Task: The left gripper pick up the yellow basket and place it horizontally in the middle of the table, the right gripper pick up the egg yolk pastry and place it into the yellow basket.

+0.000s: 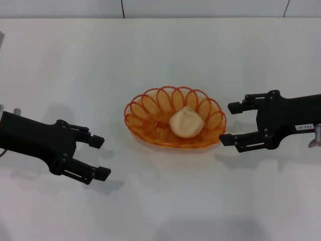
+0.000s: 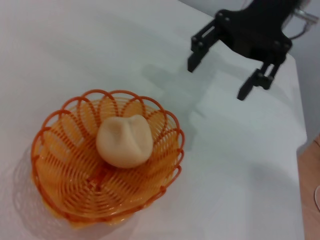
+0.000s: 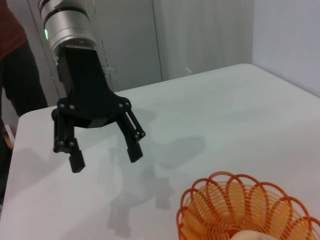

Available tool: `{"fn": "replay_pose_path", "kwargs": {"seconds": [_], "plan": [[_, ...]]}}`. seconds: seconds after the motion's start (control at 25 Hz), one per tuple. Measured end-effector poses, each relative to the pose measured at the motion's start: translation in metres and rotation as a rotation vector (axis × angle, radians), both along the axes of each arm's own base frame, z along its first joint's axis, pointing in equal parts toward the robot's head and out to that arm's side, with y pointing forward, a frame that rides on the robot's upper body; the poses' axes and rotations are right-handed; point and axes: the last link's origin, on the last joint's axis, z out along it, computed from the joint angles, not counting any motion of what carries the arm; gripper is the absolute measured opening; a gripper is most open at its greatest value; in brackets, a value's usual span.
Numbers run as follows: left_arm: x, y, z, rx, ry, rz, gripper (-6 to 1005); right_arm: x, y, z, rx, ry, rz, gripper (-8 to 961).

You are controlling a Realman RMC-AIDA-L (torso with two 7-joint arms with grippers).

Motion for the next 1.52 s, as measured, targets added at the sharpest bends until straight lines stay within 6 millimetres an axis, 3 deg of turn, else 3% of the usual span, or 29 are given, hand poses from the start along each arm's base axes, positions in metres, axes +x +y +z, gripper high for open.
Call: {"fn": "replay_pose_path", "kwargs": {"seconds": [0.44,1.04,1.52], "plan": [[-0.002,0.000,0.001,0.010,0.007,-0.077,889,0.004,0.000,-0.002,0.000,-0.003,0.000,773],[-0.007,0.007,-0.009,0.038,0.035,-0.053,889,0.004,-0.001,-0.005,-0.018,-0.009,0.006,774],[0.001,0.006,-0.007,0.030,-0.007,-0.081,890,-0.003,0.001,0.000,0.005,0.000,0.031,775]]}}
